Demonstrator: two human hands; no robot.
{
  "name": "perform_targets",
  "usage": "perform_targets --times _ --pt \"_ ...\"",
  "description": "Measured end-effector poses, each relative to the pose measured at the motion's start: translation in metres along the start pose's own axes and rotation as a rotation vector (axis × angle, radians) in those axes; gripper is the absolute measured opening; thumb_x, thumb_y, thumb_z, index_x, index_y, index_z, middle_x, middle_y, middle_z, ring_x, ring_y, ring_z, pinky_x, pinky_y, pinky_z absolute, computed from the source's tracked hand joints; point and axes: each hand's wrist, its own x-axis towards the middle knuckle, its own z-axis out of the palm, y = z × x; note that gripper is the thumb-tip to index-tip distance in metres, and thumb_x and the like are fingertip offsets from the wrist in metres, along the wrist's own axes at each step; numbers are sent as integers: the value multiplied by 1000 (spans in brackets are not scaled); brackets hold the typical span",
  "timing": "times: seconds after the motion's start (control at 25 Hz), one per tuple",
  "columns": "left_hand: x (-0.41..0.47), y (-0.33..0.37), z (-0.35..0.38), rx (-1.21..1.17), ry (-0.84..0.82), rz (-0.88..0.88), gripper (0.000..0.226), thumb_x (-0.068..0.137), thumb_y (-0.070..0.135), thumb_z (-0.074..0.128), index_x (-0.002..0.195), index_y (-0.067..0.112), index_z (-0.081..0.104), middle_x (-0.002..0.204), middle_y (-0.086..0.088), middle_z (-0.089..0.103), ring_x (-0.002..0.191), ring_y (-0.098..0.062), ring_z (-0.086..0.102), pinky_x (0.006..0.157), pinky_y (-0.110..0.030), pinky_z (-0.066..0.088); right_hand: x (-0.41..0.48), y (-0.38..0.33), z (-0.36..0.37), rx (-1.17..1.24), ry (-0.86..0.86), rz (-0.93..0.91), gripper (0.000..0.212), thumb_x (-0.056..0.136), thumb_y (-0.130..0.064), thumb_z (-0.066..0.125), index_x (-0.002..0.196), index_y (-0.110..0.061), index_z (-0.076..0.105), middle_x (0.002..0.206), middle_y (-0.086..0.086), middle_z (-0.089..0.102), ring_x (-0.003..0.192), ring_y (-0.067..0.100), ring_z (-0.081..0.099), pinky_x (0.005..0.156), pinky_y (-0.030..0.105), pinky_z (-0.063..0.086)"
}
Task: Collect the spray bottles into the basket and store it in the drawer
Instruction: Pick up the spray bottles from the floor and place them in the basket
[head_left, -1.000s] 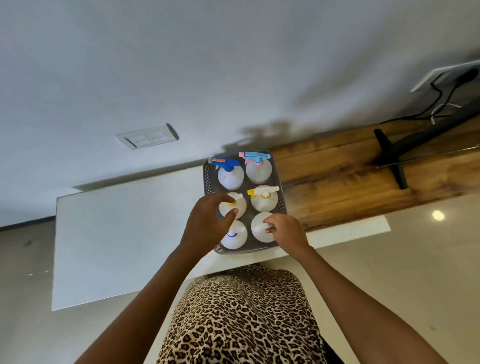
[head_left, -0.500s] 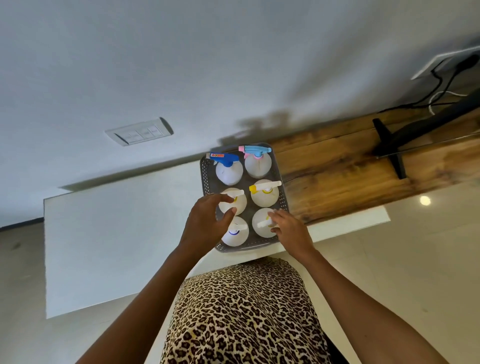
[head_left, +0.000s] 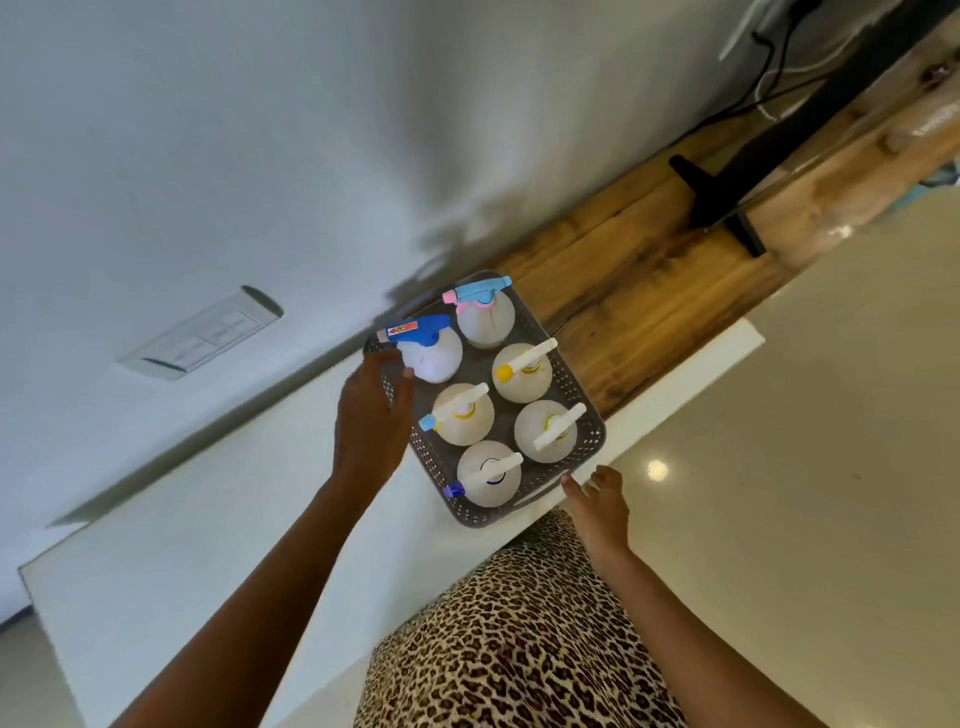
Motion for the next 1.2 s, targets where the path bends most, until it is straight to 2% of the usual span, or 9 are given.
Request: perform_targets --times 0.16,0.28,0.4,0.48,0.52,0.68,0.84,0.96,1.2 --pt "72 -22 10 34 -30 26 33 97 25 35 111 6 57 108 -18 65 93 -27 57 73 -27 35 16 13 34 187 30 239 57 87 -31 60 134 -11 35 140 14 45 122 30 48 102 38 40" --pt "122 -35 30 97 -147 31 38 98 20 29 114 0 57 120 -25 59 108 -34 55 90 -36 40 38 21 54 385 59 384 52 89 -27 58 134 -12 36 134 15 49 114 28 52 103 44 42" --pt "161 -39 51 45 -220 -137 34 96 24 34 99 5 63 114 -22 62 93 -21 50 73 -24 41 52 26 66 534 80 436 39 90 -19 54 127 -11 44 120 14 57 96 24 55 84 40 49" --pt "183 -45 67 119 -394 -207 25 94 15 38 86 6 60 101 -21 62 90 -25 50 61 -21 42 59 26 72 603 75 458 35 91 -17 51 125 -13 47 113 10 58 92 23 57 69 34 48" --pt "192 -46 72 176 -473 -218 24 93 11 39 89 1 60 102 -23 61 90 -28 51 62 -22 42 62 27 75 623 77 468 33 91 -17 50 124 -15 48 111 8 59 92 23 57 65 31 48" --pt "218 -53 89 366 -625 -151 33 90 5 44 121 0 54 125 -26 54 113 -38 50 99 -42 38 71 30 79 703 112 495 31 91 -11 50 121 -14 53 107 10 60 98 28 57 67 33 50" --pt "223 -63 101 514 -559 14 25 93 8 41 108 2 60 116 -24 60 98 -33 51 82 -36 36 70 33 78 710 87 460 19 91 -5 50 108 -15 54 90 6 59 82 23 56 58 30 51" --pt "220 -75 96 518 -464 30 22 91 8 41 99 5 62 111 -25 62 85 -24 43 77 -31 30 70 29 76 695 65 406 21 92 0 46 107 -12 52 87 6 57 81 22 54 65 31 49" --pt "191 -95 59 481 -324 18 25 93 11 40 104 6 62 109 -26 64 95 -40 56 77 -33 34 76 12 62 559 10 340 25 92 -2 46 115 -9 53 98 11 58 91 26 55 69 33 48"
